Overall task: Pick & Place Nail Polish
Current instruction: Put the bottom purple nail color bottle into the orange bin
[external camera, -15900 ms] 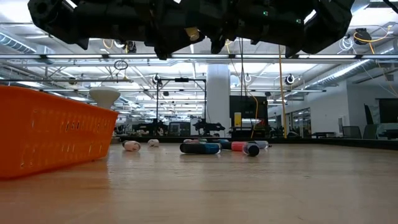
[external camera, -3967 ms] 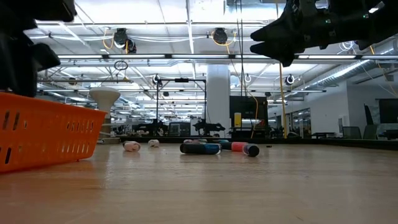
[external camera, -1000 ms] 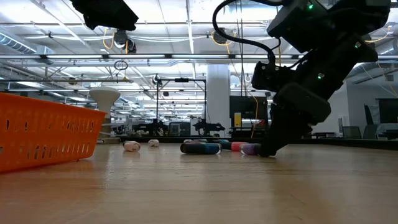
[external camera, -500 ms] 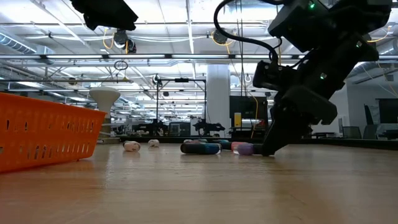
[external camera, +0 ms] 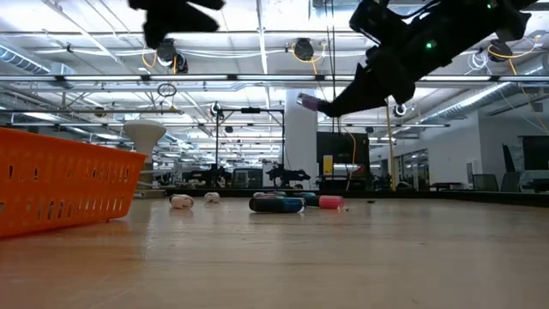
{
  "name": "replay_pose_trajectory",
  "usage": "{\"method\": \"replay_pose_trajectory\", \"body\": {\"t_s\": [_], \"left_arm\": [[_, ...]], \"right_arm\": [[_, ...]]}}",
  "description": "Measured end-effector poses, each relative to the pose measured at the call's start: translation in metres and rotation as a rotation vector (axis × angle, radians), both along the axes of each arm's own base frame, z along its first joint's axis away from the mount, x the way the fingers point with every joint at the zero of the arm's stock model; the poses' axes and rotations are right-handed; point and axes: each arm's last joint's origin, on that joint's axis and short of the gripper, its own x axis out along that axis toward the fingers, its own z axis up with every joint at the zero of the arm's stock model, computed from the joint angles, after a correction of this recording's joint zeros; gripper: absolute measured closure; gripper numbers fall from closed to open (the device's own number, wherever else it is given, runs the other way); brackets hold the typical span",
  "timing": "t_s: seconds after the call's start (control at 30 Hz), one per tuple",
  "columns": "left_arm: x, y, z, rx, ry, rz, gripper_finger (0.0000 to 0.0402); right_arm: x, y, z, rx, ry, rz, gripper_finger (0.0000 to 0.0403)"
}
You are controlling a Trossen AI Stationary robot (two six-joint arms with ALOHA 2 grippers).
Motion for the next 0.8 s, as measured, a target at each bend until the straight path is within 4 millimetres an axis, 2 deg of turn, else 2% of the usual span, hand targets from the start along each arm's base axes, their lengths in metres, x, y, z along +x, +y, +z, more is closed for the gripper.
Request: {"method": "replay_pose_trajectory", "body": {"t_s": [0.17, 0.43, 0.57, 0.8], "left_arm": [[0.03, 0.009, -0.023, -0.082, -0.01, 0.03, 0.0199], [0.057, 0.05, -0.049, -0.348, -0.025, 0.167, 0.0118], [0.067, 0.063, -0.056, -0.417, -0.055, 0.128, 0.0103], [0.084, 0.069, -0.06, -0.454, -0.188, 0.016, 0.0108]], "right_arm": [[0.005, 0.002, 0.004, -0.123, -0.019, 0.025, 0.0357], [0.006, 0.003, 0.009, -0.202, -0.033, 0.019, 0.0357], [0.006, 0.003, 0.009, -0.206, -0.036, 0.023, 0.0357], [0.006, 0.004, 0.01, -0.208, -0.044, 0.024, 0.0357]]}}
